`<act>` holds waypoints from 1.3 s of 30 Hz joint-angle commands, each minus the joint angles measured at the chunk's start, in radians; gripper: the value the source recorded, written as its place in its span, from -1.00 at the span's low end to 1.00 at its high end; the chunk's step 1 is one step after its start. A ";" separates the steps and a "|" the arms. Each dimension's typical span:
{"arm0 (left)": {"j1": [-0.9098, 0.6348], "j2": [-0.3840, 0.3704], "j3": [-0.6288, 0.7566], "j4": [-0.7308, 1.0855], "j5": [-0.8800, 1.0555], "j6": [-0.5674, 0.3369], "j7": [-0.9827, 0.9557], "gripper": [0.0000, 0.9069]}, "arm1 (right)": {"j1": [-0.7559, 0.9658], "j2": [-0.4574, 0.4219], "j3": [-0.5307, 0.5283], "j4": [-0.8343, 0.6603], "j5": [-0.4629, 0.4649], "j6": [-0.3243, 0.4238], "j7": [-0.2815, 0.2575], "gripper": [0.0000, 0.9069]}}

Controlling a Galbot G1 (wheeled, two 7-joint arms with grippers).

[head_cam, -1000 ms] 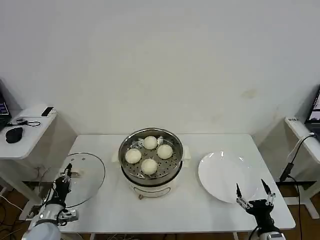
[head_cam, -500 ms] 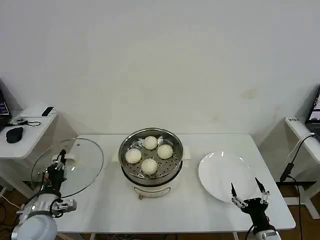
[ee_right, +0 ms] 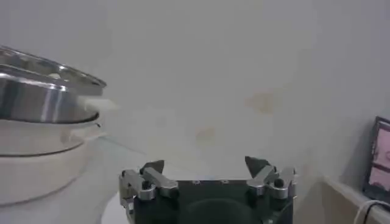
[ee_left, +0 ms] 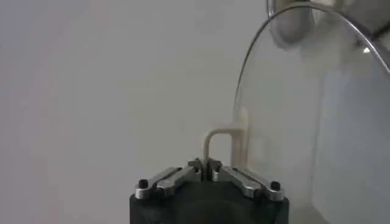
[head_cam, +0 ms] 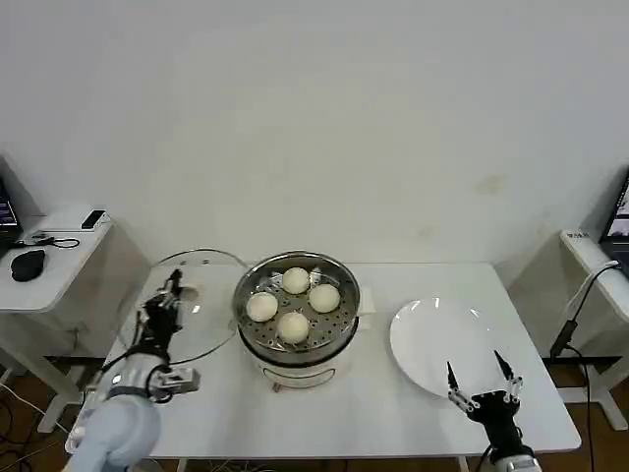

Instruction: Take steamed baozi put them in steamer then cover it.

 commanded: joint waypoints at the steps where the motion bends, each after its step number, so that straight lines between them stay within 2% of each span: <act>1: -0.271 -0.025 0.355 0.006 0.018 0.169 0.062 -1.00 | -0.005 0.038 -0.021 0.041 -0.065 -0.019 0.000 1.00; 9: -0.378 -0.090 0.476 0.069 0.142 0.229 0.149 -1.00 | 0.003 0.066 -0.057 0.037 -0.101 -0.025 0.002 1.00; 14: -0.407 -0.141 0.510 0.113 0.217 0.230 0.176 -1.00 | 0.005 0.072 -0.078 0.031 -0.120 -0.025 0.004 1.00; 39: -0.451 -0.216 0.598 0.232 0.268 0.230 0.206 -1.00 | 0.010 0.078 -0.110 -0.006 -0.139 -0.019 0.010 1.00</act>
